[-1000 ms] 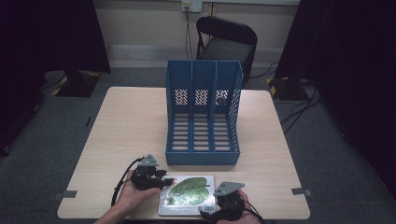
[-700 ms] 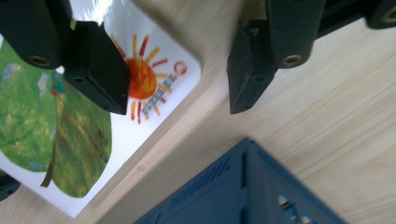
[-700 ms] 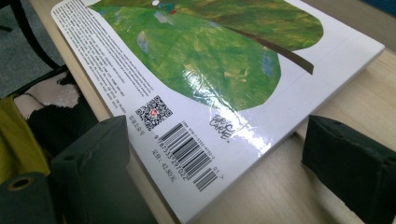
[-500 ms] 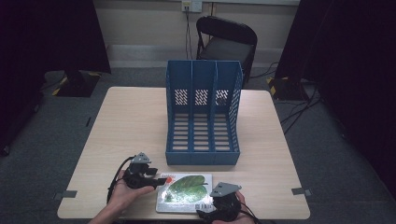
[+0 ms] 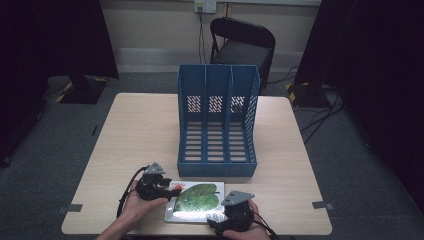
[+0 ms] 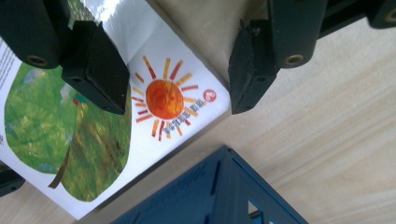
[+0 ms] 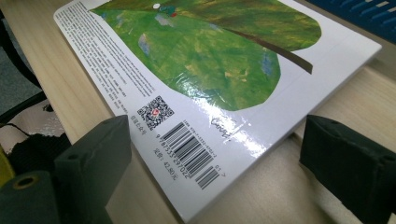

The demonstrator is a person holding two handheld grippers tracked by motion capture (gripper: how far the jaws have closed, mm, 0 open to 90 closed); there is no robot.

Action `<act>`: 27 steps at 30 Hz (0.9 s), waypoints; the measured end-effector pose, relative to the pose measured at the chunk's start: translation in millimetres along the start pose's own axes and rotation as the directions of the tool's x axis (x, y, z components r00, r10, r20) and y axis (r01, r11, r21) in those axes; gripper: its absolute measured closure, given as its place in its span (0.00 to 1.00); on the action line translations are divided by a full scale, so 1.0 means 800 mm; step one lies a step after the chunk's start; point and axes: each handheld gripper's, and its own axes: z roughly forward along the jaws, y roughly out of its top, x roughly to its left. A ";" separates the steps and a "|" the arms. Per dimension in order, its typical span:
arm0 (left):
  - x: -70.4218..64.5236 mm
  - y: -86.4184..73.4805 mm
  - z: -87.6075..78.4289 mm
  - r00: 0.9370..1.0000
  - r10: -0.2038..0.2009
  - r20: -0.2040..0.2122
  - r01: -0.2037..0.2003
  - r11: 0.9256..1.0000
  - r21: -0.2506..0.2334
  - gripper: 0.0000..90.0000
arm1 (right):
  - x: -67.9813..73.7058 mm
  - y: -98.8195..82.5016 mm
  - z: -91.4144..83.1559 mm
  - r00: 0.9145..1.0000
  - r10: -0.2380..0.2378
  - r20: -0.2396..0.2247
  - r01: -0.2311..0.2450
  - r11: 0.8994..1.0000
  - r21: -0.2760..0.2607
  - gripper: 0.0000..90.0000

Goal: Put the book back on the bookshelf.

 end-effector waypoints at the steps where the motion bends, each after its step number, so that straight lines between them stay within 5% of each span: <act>1: 0.001 0.000 0.000 1.000 -0.010 0.004 0.010 1.000 -0.004 0.43 | -0.001 0.000 0.000 1.000 -0.002 -0.003 0.002 1.000 0.000 0.09; 9: -0.005 -0.001 0.003 1.000 -0.016 0.007 0.016 1.000 -0.012 0.30 | -0.005 0.003 -0.001 1.000 0.017 -0.027 -0.017 1.000 0.009 0.11; 27: 0.003 0.001 -0.015 0.992 -0.098 0.078 0.106 0.989 -0.107 0.36 | -0.005 0.002 -0.003 1.000 0.003 -0.029 -0.003 1.000 0.021 0.09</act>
